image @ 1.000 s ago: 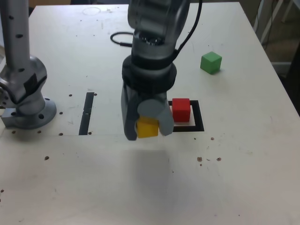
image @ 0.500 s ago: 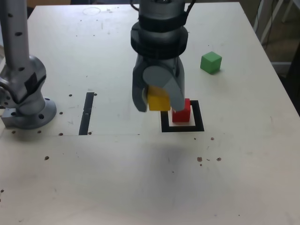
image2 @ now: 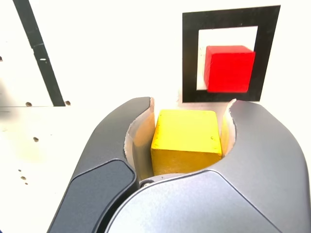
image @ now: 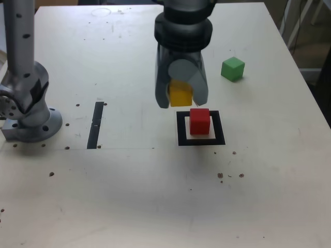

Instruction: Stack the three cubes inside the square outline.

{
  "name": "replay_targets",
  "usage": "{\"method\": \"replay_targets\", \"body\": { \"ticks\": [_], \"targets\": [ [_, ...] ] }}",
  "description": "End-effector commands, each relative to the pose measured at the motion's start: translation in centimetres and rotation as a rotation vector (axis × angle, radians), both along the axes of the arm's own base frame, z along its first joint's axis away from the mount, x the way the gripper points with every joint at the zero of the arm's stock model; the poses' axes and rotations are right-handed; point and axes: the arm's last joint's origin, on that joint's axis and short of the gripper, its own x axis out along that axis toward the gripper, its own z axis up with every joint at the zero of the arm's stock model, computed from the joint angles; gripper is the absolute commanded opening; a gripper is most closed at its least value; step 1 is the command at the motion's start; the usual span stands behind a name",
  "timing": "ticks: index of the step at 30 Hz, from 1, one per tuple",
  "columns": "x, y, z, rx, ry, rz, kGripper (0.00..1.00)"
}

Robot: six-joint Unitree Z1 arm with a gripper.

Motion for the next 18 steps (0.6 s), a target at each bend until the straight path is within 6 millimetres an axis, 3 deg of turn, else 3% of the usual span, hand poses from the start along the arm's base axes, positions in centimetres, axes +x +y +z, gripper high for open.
{"method": "replay_targets", "body": {
  "ticks": [1, 8, 18],
  "targets": [
    [0.9, 0.0, -0.6, -0.004, 0.011, 0.001, 0.31],
    [3.2, 0.4, -2.0, -0.026, 0.030, -0.005, 0.31],
    [3.8, 2.4, -2.5, -0.029, 0.028, 0.010, 0.31]
  ]
}}
